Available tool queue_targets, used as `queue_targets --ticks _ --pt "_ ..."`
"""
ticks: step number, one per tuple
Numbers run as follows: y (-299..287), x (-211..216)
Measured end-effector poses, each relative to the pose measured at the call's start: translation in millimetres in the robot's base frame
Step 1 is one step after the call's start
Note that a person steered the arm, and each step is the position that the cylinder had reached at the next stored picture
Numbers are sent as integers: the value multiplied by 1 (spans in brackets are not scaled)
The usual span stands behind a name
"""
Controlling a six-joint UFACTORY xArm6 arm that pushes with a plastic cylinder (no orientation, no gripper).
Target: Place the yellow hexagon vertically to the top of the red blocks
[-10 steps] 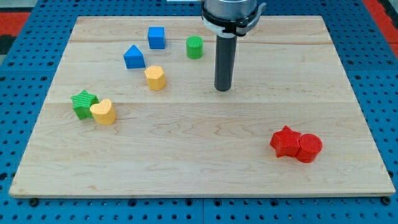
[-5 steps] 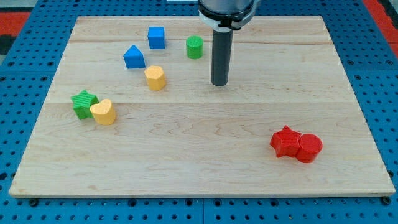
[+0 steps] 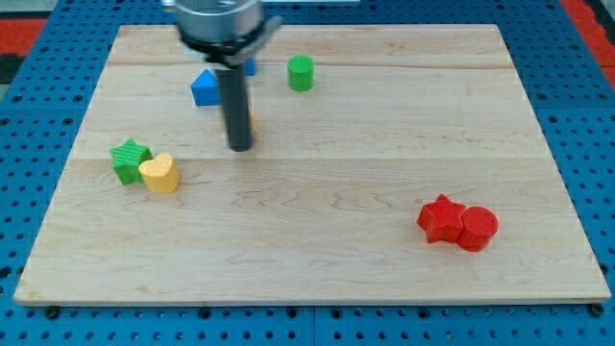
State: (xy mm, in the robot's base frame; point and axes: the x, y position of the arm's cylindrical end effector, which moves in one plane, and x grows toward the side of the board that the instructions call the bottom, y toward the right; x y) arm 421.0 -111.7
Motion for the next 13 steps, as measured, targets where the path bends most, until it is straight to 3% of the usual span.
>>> queue_targets --ticks 1,2,6,8,10,11,13 --pt "-39 -29" --pt "-21 -42" --pt "181 -1" --pt "190 -19" --pt "234 -22" --pt "219 -14" --pt "296 22"
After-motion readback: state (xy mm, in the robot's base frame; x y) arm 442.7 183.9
